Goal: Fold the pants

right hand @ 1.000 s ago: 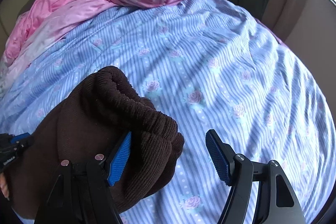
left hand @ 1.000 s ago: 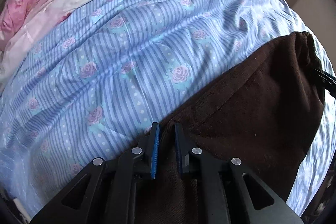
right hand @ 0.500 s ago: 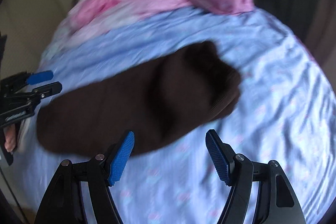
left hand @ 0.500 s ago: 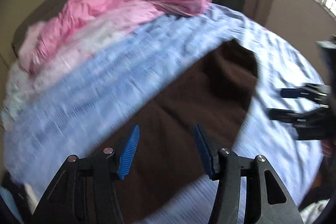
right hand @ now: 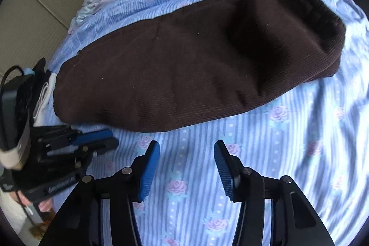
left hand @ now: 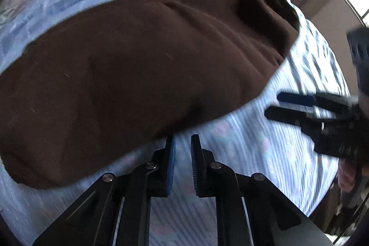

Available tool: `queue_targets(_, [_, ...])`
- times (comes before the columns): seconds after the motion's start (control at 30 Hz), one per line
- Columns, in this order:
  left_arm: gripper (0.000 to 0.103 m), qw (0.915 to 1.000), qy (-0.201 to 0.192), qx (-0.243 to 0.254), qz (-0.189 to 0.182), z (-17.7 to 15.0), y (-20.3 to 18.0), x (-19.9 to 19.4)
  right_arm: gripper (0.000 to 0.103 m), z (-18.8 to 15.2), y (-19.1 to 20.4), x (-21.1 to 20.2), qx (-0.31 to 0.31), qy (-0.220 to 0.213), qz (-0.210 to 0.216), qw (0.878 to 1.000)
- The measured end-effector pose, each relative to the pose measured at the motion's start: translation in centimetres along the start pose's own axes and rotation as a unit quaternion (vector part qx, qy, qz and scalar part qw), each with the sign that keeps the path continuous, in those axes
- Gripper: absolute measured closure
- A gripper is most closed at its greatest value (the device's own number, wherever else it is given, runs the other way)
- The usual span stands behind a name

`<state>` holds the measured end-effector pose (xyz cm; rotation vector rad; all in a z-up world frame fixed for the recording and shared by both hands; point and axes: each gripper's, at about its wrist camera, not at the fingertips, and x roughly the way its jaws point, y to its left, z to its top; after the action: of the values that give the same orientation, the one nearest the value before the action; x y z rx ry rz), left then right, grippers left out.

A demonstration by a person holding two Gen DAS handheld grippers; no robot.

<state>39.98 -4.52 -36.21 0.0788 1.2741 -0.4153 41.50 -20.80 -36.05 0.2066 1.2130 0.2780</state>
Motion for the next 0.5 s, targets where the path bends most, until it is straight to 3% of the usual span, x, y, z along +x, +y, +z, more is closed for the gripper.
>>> queue_targets(0.13, [0.089, 0.9996, -0.025, -0.013, 0.006, 1.5, 1.1, -1.5, 0.055, 0.2, 0.4, 0.9, -0.002, 0.011, 0.011, 1.0])
queue_targets(0.33, [0.094, 0.999, -0.026, -0.034, 0.014, 3.3, 2.9, -1.3, 0.055, 0.7, 2.0, 1.9, -0.029, 0.016, 0.021, 0.999])
queue_targets(0.5, [0.095, 0.9975, -0.034, -0.06, 0.018, 3.9, 4.7, -1.6, 0.055, 3.6, 3.4, 1.7, -0.054, -0.016, 0.029, 0.998])
